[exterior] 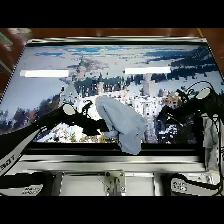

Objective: Fold the shirts.

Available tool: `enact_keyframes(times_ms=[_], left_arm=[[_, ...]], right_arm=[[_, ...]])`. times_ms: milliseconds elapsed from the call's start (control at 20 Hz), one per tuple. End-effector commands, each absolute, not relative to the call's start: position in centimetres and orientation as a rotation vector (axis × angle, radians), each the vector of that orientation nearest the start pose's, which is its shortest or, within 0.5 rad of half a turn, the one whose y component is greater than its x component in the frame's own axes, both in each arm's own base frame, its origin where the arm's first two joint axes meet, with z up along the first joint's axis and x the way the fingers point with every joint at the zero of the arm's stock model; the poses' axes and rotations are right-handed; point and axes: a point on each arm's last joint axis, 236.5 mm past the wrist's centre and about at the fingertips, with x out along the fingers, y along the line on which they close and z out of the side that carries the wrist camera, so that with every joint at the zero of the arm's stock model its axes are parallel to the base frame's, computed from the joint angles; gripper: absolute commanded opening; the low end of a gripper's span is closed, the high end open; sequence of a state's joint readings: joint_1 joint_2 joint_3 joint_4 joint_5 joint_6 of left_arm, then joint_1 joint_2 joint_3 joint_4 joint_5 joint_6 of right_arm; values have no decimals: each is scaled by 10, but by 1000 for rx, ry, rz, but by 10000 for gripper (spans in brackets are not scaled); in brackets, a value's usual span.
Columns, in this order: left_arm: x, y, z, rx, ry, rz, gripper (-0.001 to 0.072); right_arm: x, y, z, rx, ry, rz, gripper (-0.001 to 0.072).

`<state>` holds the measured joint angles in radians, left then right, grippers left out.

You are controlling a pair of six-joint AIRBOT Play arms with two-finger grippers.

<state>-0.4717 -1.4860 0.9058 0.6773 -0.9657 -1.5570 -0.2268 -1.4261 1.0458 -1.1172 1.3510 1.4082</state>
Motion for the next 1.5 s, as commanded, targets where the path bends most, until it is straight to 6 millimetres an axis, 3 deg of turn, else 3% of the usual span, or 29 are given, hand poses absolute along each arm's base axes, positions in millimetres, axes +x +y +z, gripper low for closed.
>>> enact_keyframes(times_ms=[0, 50, 100, 150, 200, 250, 500, 650, 800, 850, 900, 950, 1050, 1150, 1250, 1350, 1450], left_arm=[[264, -320, -92, -646, 1609, -516, 720], [269, -320, -93, -657, 1594, -506, 720], [273, -321, -93, -666, 1578, -499, 601], [278, -322, -92, -682, 1561, -492, 313], [282, -324, -90, -704, 1545, -485, 145], [284, -325, -89, -717, 1540, -485, 57], [274, -329, -84, -670, 1552, -567, 39], [269, -330, -79, -611, 1535, -642, 39], [272, -329, -70, -579, 1497, -685, 39], [275, -328, -68, -585, 1486, -681, 39], [278, -325, -66, -591, 1478, -677, 39], [283, -321, -63, -601, 1468, -670, 39], [296, -306, -55, -589, 1426, -652, 38], [314, -277, -44, -509, 1367, -595, 37], [335, -235, -19, -374, 1293, -492, 36], [352, -185, 26, -201, 1208, -396, 37], [366, -135, 90, -51, 1089, -299, 37]], right_arm=[[319, 36, -62, 522, 1622, 221, 630], [318, 42, -65, 511, 1632, 232, 630], [317, 49, -69, 491, 1640, 246, 630], [316, 57, -73, 469, 1649, 264, 630], [316, 65, -78, 445, 1655, 284, 629], [317, 71, -83, 428, 1658, 296, 630], [326, 109, -105, 503, 1667, 343, 630], [331, 115, -121, 511, 1668, 330, 630], [335, 121, -124, 563, 1661, 330, 625], [336, 124, -124, 579, 1658, 335, 417], [337, 124, -123, 582, 1655, 334, 100], [337, 125, -122, 590, 1656, 334, 62], [335, 125, -112, 527, 1658, 400, 62], [347, 117, -89, 439, 1602, 423, 62], [378, 110, -36, 305, 1421, 477, 62], [409, 103, 42, 170, 1186, 502, 62], [428, 94, 138, 41, 920, 486, 62]])
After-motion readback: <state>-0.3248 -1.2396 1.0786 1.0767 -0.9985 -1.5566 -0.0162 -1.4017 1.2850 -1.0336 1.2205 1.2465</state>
